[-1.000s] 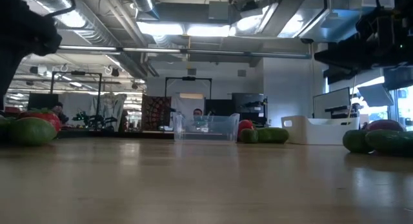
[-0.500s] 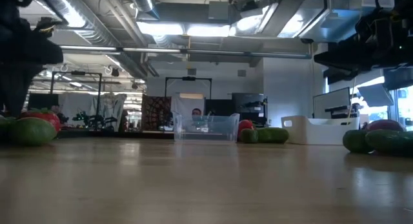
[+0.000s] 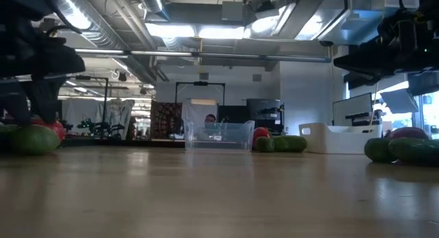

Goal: Sort produce into baskets
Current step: Put the green lime into the transparent bin

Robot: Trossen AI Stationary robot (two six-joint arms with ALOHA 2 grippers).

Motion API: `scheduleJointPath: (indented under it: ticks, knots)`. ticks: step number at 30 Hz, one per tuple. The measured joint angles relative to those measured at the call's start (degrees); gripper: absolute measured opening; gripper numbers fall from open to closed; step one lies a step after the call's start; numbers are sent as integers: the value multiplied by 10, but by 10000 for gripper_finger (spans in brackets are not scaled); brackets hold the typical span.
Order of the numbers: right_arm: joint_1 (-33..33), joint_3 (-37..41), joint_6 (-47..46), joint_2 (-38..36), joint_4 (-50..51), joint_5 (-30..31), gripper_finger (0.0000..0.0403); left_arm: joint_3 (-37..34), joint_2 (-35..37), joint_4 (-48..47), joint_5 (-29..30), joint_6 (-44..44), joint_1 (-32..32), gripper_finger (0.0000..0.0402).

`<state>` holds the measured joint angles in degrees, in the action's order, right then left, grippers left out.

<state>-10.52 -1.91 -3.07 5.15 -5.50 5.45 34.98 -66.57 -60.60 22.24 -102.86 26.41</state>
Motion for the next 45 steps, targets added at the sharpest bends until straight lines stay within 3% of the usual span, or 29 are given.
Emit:
scheduleJointPath:
  ticks: [14, 17, 22, 34, 39, 45]
  knots:
    - [0, 0, 0, 0, 0, 0, 19, -58, -37, 119, -26, 109, -29, 248]
    - [0, 0, 2, 0, 0, 1, 19, -62, -40, 130, -24, 122, -29, 231]
    - [0, 0, 3, 0, 0, 1, 19, -63, -40, 134, -21, 142, -29, 186]
    - [0, 0, 3, 0, 0, 1, 19, -6, -40, 141, -23, 225, -31, 192]
    - [0, 0, 4, 0, 0, 1, 19, 37, -40, 162, -12, 300, -48, 195]
    - [0, 0, 4, 0, -10, 1, 19, 73, -40, 269, 22, 470, -102, 196]
